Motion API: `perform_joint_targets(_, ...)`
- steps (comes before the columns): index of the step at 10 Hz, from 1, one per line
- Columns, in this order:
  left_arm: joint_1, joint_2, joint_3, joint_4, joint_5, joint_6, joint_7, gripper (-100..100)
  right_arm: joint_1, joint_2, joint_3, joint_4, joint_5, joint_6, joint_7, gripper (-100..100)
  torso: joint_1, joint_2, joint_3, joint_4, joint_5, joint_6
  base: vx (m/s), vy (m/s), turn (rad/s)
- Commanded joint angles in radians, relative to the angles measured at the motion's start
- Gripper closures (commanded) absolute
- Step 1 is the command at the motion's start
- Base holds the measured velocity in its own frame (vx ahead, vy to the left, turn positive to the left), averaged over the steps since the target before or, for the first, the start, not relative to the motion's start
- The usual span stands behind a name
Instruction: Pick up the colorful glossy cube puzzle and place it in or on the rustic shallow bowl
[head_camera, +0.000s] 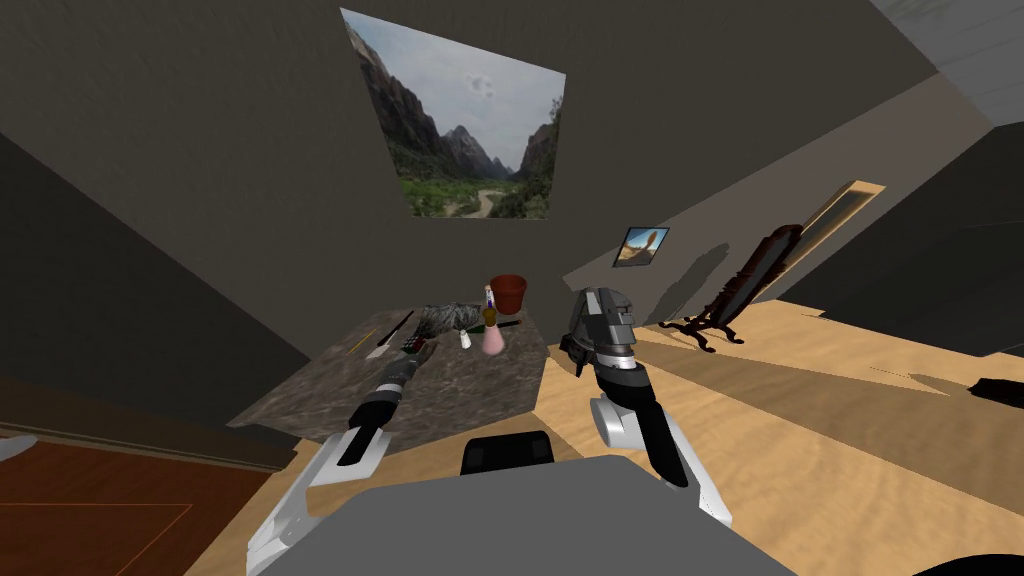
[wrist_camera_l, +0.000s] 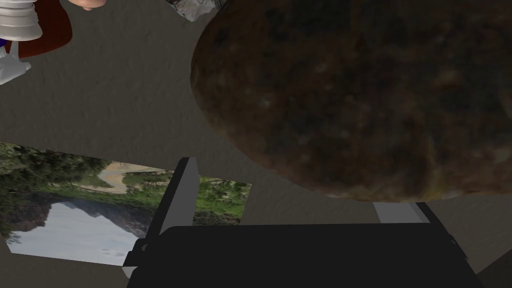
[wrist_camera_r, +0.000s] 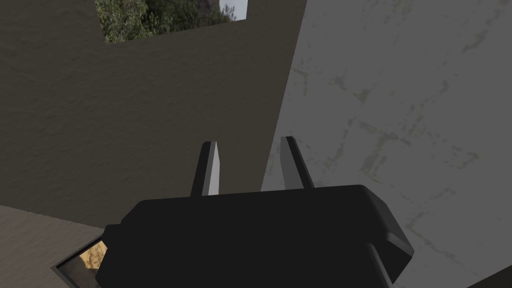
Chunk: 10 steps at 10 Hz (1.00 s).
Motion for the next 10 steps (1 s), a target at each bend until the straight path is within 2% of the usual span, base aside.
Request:
perform_joint_targets(1,-0.004,0.032,-0.001,-0.027,0.009,0.047,0.021,-100,0.000,0.000,0.000,0.000,0.000,0.000,0.000,0,0.000,0.000,0.000,0.000,0.000,0.000,-0.029,-0.010,-0.106)
perform_joint_targets(9,-0.018,0.161,-0.007,-0.137,0.045,0.233,0.105,-100,0.000,0.000,0.000,0.000,0.000,0.000,0.000,0,0.000,0.002,0.001,0.000,0.000,0.000,-0.042,-0.015,-0.068)
perform_joint_targets(10,-0.018,0.153,-0.005,-0.126,0.043,0.214,0.098,-100,0.000,0.000,0.000,0.000,0.000,0.000,0.000,0,-0.001,0.002,0.001,0.000,0.000,0.000,-0.015,-0.008,-0.010)
